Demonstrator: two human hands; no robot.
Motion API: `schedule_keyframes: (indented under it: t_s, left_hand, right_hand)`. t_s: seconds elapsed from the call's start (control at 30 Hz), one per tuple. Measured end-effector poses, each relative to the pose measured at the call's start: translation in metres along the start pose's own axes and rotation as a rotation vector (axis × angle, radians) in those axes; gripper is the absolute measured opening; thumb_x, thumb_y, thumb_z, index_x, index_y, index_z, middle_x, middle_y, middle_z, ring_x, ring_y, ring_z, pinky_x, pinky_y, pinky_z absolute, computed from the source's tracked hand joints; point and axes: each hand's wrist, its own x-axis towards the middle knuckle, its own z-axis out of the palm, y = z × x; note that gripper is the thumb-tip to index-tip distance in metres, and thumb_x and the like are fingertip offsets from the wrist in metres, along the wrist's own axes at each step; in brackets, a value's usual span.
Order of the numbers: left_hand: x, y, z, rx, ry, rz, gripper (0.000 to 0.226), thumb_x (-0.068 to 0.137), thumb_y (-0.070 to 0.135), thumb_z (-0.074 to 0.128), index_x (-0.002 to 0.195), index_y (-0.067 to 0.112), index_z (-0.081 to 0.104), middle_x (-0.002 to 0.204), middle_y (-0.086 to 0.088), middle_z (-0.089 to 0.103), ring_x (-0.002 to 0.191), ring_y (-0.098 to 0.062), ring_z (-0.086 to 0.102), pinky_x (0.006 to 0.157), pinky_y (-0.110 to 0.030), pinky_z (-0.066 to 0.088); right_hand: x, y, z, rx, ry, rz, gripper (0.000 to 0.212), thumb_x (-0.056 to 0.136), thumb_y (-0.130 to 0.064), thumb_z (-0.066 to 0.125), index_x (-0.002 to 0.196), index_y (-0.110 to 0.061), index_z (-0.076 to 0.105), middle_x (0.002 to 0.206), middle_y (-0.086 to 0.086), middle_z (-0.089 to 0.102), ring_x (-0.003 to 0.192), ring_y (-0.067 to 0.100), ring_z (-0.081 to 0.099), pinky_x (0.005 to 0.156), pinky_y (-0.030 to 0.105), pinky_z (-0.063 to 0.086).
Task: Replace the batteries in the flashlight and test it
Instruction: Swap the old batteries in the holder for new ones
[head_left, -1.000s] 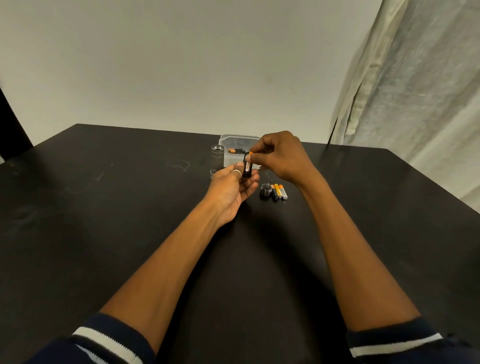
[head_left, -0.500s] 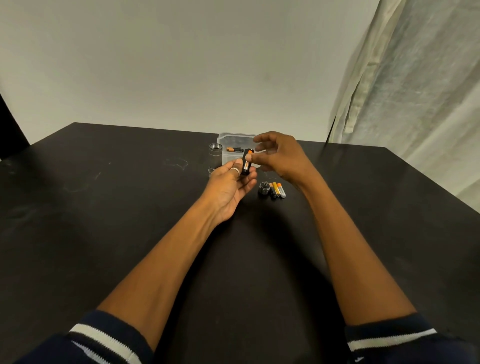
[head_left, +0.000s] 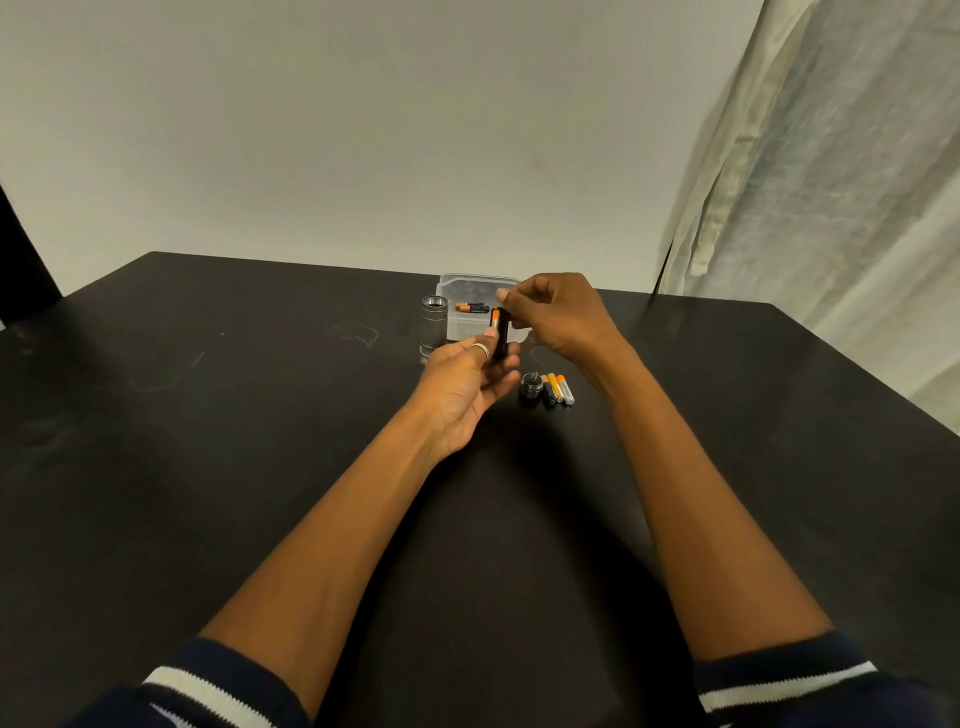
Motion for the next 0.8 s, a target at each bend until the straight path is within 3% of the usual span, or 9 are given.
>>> schedule_keyframes:
  t_s: [0.07,0.2,0.33,0.43,0.8]
  left_hand:
    - [0.000,0.001,0.001,-0.005,0.019,-0.019,0.024,0.106,0.018,0.050,0.115,0.003,0.067,0.091,-0.008,0.071,0.074,-0.010,0.066,0.069,-0.024,0.061]
    - [0.003,0.001,0.003,0.002,0.061,-0.070,0.027,0.108,0.021,0.044,0.111,0.006,0.067,0.091,-0.008,0.074,0.073,-0.011,0.068,0.071,-0.027,0.060]
    - [0.007,0.003,0.002,-0.024,0.070,-0.111,0.029,0.110,0.020,0.039,0.109,0.006,0.065,0.087,-0.007,0.076,0.070,-0.011,0.068,0.066,-0.027,0.060]
    - [0.009,0.002,0.000,-0.042,0.078,-0.126,0.029,0.109,0.022,0.041,0.118,0.004,0.062,0.091,-0.008,0.076,0.071,-0.012,0.069,0.068,-0.029,0.060]
    - [0.014,0.002,0.000,-0.062,0.072,-0.137,0.029,0.108,0.023,0.044,0.120,0.004,0.062,0.094,-0.009,0.075,0.071,-0.012,0.069,0.068,-0.030,0.060]
  right_hand:
    - [0.015,-0.005,0.002,-0.153,0.046,-0.055,0.018,0.096,-0.028,0.070,0.101,-0.013,0.078,0.095,-0.001,0.076,0.092,0.015,0.070,0.081,0.033,0.058]
    - [0.062,-0.022,0.010,-0.469,-0.082,-0.135,0.016,0.091,-0.010,0.068,0.102,-0.012,0.080,0.108,0.004,0.077,0.100,0.018,0.069,0.081,0.025,0.049]
    - [0.100,-0.023,0.033,-0.665,-0.244,-0.123,0.020,0.089,-0.003,0.068,0.103,-0.011,0.080,0.113,0.009,0.075,0.106,0.025,0.069,0.094,0.036,0.056]
    - [0.115,-0.012,0.052,-0.752,-0.325,-0.093,0.019,0.089,-0.004,0.067,0.103,-0.007,0.079,0.110,0.014,0.075,0.105,0.031,0.070,0.095,0.046,0.058]
    - [0.136,0.013,0.063,-0.850,-0.399,-0.104,0.018,0.091,-0.009,0.065,0.103,-0.006,0.077,0.106,0.014,0.075,0.103,0.032,0.068,0.093,0.045,0.057]
